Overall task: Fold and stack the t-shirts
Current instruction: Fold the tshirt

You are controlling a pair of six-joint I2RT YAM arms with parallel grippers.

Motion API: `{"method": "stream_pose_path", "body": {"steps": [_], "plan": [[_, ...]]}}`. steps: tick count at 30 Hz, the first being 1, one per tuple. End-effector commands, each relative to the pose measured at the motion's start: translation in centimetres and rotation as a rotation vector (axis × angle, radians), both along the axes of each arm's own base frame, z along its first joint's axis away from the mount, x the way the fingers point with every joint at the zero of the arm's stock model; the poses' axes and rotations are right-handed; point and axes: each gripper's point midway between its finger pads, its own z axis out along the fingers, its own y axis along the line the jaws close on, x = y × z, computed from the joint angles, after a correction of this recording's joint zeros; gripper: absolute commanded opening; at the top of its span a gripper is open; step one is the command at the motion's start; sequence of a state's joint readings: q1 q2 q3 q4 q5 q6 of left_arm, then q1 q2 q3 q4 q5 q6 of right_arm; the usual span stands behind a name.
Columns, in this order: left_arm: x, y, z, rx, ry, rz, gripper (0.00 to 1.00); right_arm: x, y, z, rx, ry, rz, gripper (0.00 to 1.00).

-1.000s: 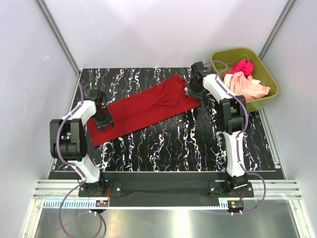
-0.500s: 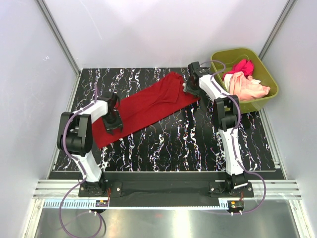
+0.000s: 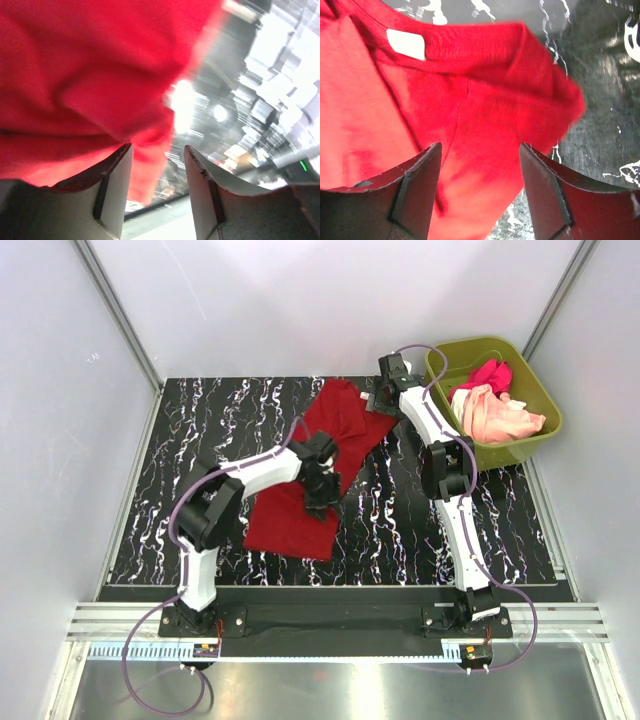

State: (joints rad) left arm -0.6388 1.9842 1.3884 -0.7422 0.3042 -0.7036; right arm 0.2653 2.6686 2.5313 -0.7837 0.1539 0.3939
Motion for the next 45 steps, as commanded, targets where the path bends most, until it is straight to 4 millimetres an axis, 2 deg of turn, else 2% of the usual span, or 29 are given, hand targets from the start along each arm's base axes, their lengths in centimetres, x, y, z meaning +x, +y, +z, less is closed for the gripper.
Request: {"method": "stream_pose_path", "body": {"steps": [1,2,3,5,6,7,8,9,10,11,13,14,15,16,17,18,20,22,24,25,30,31,33,34,36,37,39,40,45], "plan": [[0.1,-3.6,5.9,-0.207,-0.033,-0.026,0.53,1.1,-0.2,6.4,0.031,-0.109,0.055,0.72],[0.4,-2.7,6.8,-0.205,-0.076,-0.033,0.56,0.8,-0.5,7.3,0.026,-0.112,0.062,0.74],[0.1,-1.8,6.9,-0.187,-0.068,-0.031,0.57,0.0,-0.9,8.7,0.025,-0.107,0.062,0.76],[0.2,-0.3,7.5,-0.191,-0.084,-0.043,0.58,-1.2,-1.0,9.7,0.033,-0.088,0.073,0.77],[-0.4,0.5,8.0,-0.195,-0.093,-0.052,0.57,-2.1,-1.4,9.3,0.024,-0.057,0.072,0.78],[-0.9,1.3,8.2,-0.183,-0.088,-0.053,0.57,-2.9,-1.6,10.8,0.023,-0.061,0.075,0.79],[-0.6,2.5,9.2,-0.179,-0.135,-0.055,0.57,-3.5,-1.6,10.9,0.031,-0.050,0.071,0.80],[-0.9,3.6,8.9,-0.154,-0.145,-0.047,0.57,-4.6,-1.4,9.8,0.043,-0.009,0.075,0.80],[-0.9,4.9,9.0,-0.122,-0.160,-0.032,0.57,-5.0,-1.1,10.4,0.072,-0.008,0.076,0.80],[0.2,7.1,9.5,-0.076,-0.222,0.008,0.57,-5.6,0.2,10.4,0.142,0.012,0.083,0.81],[0.6,9.8,8.7,-0.026,-0.227,0.057,0.58,-6.4,1.5,9.6,0.190,0.035,0.082,0.84],[1.5,12.0,8.7,-0.009,-0.233,0.119,0.59,-6.6,2.4,9.5,0.219,0.041,0.071,0.86],[1.7,13.1,8.4,-0.006,-0.226,0.144,0.59,-6.8,4.2,9.6,0.228,0.031,0.095,0.87],[1.7,14.2,8.0,0.006,-0.218,0.163,0.61,-6.9,5.1,9.2,0.231,0.033,0.101,0.89],[2.5,16.3,7.8,0.047,-0.233,0.201,0.61,-6.9,6.1,9.2,0.237,0.029,0.097,0.90],[2.5,17.3,7.6,0.073,-0.233,0.212,0.62,-7.1,7.7,9.6,0.240,0.018,0.113,0.90],[2.9,19.7,6.9,0.138,-0.237,0.240,0.63,-7.2,8.6,8.8,0.238,0.032,0.068,0.90],[2.9,21.2,6.5,0.172,-0.231,0.271,0.63,-7.6,9.2,8.2,0.226,0.043,0.007,0.87],[2.6,22.0,5.5,0.207,-0.225,0.287,0.63,-7.6,9.3,7.4,0.203,0.039,-0.029,0.80],[2.5,22.2,5.1,0.215,-0.220,0.289,0.63,-7.9,9.9,7.0,0.191,0.038,-0.031,0.79],[1.5,21.8,2.2,0.204,-0.154,0.289,0.62,-7.7,10.4,4.2,0.107,0.032,-0.072,0.79],[1.6,21.8,1.9,0.207,-0.159,0.292,0.61,-7.8,10.7,2.6,0.088,0.054,-0.067,0.79],[1.4,22.1,1.6,0.221,-0.159,0.296,0.62,-7.4,11.1,2.1,0.052,0.040,-0.050,0.80],[1.4,22.1,1.6,0.222,-0.160,0.296,0.61,-7.4,11.1,0.1,0.016,0.063,-0.039,0.81],[1.1,22.2,1.8,0.217,-0.166,0.298,0.61,-7.0,11.3,-0.1,-0.008,0.061,-0.035,0.82],[1.1,22.2,2.0,0.220,-0.171,0.299,0.61,-7.0,11.3,-1.7,-0.023,0.080,-0.025,0.82],[0.7,22.5,2.3,0.229,-0.175,0.301,0.61,-6.1,11.7,-1.5,-0.025,0.053,-0.006,0.82],[0.6,22.5,2.6,0.229,-0.185,0.303,0.62,-5.8,11.6,-2.0,-0.048,0.047,0.015,0.83],[-0.6,21.7,2.6,0.183,-0.162,0.311,0.62,-2.8,14.1,-0.3,-0.030,-0.091,0.198,0.85]]}}
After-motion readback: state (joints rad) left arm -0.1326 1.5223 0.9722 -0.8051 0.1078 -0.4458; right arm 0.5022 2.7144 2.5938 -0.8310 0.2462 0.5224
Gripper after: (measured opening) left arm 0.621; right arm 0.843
